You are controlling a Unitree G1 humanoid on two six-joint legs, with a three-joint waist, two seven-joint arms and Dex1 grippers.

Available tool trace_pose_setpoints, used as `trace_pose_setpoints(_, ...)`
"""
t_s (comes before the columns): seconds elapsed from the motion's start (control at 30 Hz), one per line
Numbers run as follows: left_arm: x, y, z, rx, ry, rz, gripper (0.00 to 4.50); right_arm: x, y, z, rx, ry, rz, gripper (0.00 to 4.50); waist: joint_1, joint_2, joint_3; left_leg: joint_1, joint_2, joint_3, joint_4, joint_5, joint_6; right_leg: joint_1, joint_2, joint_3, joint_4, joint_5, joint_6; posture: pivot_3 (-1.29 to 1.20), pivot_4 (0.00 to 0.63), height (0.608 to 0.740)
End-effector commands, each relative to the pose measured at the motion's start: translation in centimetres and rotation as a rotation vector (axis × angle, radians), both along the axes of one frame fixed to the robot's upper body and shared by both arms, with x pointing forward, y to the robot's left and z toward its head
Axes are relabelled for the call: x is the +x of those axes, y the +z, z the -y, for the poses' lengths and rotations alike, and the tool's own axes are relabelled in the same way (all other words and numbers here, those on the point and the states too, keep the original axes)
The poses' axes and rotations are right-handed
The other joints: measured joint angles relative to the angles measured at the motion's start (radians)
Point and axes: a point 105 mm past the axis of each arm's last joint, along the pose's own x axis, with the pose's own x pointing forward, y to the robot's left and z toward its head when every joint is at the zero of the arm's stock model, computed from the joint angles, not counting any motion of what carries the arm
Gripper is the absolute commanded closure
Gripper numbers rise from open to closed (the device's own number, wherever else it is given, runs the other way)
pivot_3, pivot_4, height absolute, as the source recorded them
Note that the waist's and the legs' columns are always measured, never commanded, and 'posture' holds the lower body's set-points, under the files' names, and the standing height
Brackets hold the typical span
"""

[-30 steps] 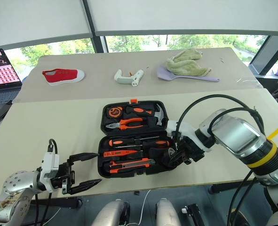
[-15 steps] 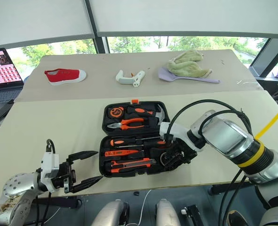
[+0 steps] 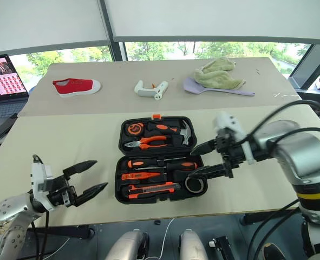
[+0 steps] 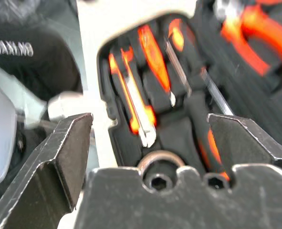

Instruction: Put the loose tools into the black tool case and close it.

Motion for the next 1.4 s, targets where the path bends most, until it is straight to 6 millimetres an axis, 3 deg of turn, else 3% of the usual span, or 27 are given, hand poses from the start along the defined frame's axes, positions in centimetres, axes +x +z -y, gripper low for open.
trace_pose_setpoints(0.03,0.0,1.3,-2.1,-0.012,0.116,0.021,0.0,0.8,-0.5,2.6,-0.017,-0.112,0.138,1.13,0.001,0.0,0.0,0.0,0.0,0.0,0.0,0.0,0.0,0.0,0.0,0.0,0.0,0.0,0.0,0.0,0.15,0.74)
trace_pose_setpoints(0.13,-0.3,1.2,-2.1,-0.018,0.128,-0.007,0.0,1.2,-1.6,3.3,-0.009,-0.172,0.189,2.13,0.0,0.0,0.0,0.0,0.0,0.002,0.0,0.0,0.0,-0.001,0.0,0.002,0.0,0.0,0.0,0.0,0.15,0.74)
trace_pose_setpoints(0.3,0.2,0.7,-1.9,0.029,0.153,-0.019,1.84,1.6,-2.9,3.7,-0.029,-0.205,0.229,3.84,-0.003,0.0,0.0,0.001,0.001,0.003,0.0,0.0,0.0,0.0,0.001,0.003,0.001,0.0,0.0,0.0,0.15,0.74)
trace_pose_setpoints(0.37,1.2,0.0,-2.1,0.075,0.189,-0.038,2.66,3.2,-3.7,4.0,-0.089,-0.256,0.292,4.49,-0.003,0.0,0.0,0.002,0.001,0.003,0.0,0.0,0.0,0.0,0.001,0.003,0.001,0.0,0.0,0.0,0.15,0.74)
trace_pose_setpoints(0.5,3.6,-0.5,-1.5,0.089,0.207,-0.083,4.2,7.0,-5.4,4.2,-0.196,-0.368,0.391,4.5,-0.002,0.0,0.0,0.006,0.0,0.003,0.0,0.0,0.0,0.004,0.002,0.002,0.001,0.0,0.0,0.0,0.15,0.74)
trace_pose_setpoints(0.53,4.1,-0.8,-0.8,0.096,0.183,-0.1,4.39,7.4,-5.9,3.9,-0.201,-0.359,0.372,4.5,-0.003,0.0,0.0,0.006,0.0,0.003,0.0,0.0,0.0,0.005,0.003,0.002,0.001,0.0,-0.001,0.0,0.15,0.74)
trace_pose_setpoints(0.7,6.2,-3.0,2.3,0.165,0.1,-0.211,4.39,9.0,-6.9,1.9,-0.188,-0.298,0.422,4.5,-0.004,0.0,0.0,0.002,-0.001,0.004,0.0,0.0,0.0,0.0,0.002,0.003,0.002,0.001,0.0,0.0,0.15,0.74)
trace_pose_setpoints(0.87,7.5,-3.9,3.9,0.213,0.06,-0.23,4.39,8.8,-7.5,0.3,-0.163,-0.211,0.418,4.5,-0.01,0.0,0.0,0.002,-0.001,0.004,0.0,0.0,0.0,-0.001,0.002,0.003,0.004,0.001,0.0,0.0,0.15,0.74)
trace_pose_setpoints(1.0,6.2,-4.1,6.3,0.166,-0.083,-0.284,4.39,7.4,-8.4,-0.5,-0.141,-0.153,0.358,4.5,-0.011,0.0,0.0,0.001,-0.001,0.004,0.0,0.0,0.0,-0.002,0.002,0.003,0.004,0.001,0.0,0.0,0.15,0.74)
trace_pose_setpoints(1.2,5.3,-3.8,5.9,0.161,-0.105,-0.258,4.39,6.3,-8.9,-0.3,-0.147,-0.141,0.363,4.5,-0.01,0.0,0.0,0.002,-0.001,0.004,0.0,-0.001,0.0,-0.002,0.002,0.003,0.004,0.001,0.0,0.0,0.15,0.74)
trace_pose_setpoints(1.3,5.8,-3.8,3.8,0.211,-0.012,-0.239,4.39,6.2,-8.9,0.7,-0.168,-0.178,0.368,4.5,-0.012,0.0,0.0,0.002,-0.001,0.004,0.0,-0.001,-0.001,-0.002,0.002,0.004,0.004,0.001,0.0,0.0,0.15,0.74)
trace_pose_setpoints(1.4,6.2,-2.3,2.0,0.159,0.062,-0.215,4.39,6.8,-7.9,2.2,-0.145,-0.316,0.264,4.5,-0.012,0.0,0.0,0.002,0.0,0.004,0.0,0.0,-0.001,-0.002,0.002,0.004,0.004,0.001,0.0,0.0,0.15,0.74)
